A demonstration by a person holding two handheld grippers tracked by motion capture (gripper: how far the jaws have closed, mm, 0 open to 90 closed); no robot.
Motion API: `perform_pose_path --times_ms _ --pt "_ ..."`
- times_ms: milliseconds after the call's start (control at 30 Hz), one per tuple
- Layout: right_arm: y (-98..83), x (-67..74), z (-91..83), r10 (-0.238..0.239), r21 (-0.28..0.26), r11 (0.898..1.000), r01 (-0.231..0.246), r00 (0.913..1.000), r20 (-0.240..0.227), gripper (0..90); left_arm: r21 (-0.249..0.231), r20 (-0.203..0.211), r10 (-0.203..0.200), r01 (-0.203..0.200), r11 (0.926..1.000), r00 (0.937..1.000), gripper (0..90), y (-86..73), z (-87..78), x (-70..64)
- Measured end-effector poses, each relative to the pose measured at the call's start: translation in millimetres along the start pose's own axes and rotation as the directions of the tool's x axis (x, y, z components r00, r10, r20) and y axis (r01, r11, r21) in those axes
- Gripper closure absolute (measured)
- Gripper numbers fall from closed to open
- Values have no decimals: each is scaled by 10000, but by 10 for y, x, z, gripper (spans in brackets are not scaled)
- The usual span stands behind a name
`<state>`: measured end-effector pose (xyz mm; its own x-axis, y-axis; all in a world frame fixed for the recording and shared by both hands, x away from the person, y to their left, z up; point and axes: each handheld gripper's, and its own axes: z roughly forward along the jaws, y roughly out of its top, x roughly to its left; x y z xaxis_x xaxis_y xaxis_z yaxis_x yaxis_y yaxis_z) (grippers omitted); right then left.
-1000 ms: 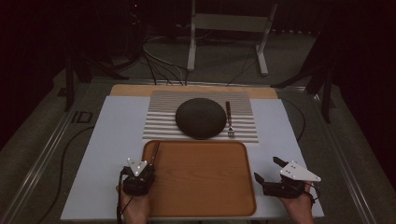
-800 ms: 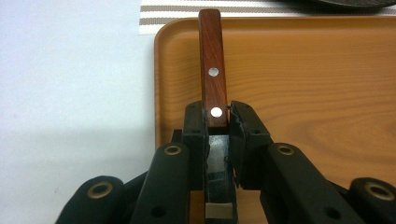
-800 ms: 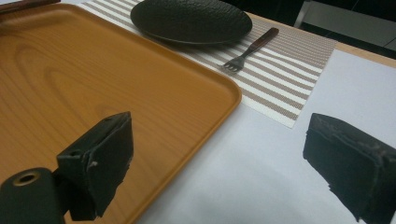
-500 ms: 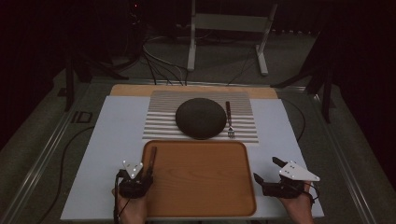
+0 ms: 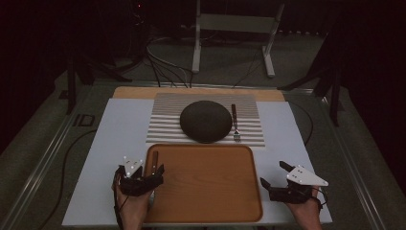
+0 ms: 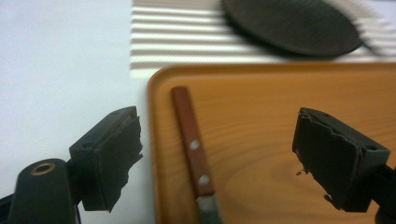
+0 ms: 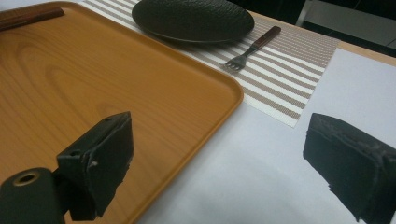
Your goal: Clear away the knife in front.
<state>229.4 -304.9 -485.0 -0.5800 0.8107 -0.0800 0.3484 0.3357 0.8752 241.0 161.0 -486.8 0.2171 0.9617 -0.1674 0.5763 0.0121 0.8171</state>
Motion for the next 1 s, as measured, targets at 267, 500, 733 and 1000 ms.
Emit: perform_pose_path --times_ms 267,500,733,1000 --pt "0 -1 0 18 -5 10000 -18 10000 13 83 -54 714 564 -562 9984 9958 2 148 33 92" --pt "0 -5 -8 43 -30 10000 -43 10000 27 83 -400 1383 1043 -997 9942 9849 2 351 41 119" --pt "2 -9 -15 69 -82 9999 -69 10000 45 83 -658 1313 1557 -1481 9868 9790 1 541 -35 237" --pt "3 -12 -20 73 -118 9999 -72 10000 47 83 -1161 1703 1748 -1564 9808 9698 1 634 -157 482"
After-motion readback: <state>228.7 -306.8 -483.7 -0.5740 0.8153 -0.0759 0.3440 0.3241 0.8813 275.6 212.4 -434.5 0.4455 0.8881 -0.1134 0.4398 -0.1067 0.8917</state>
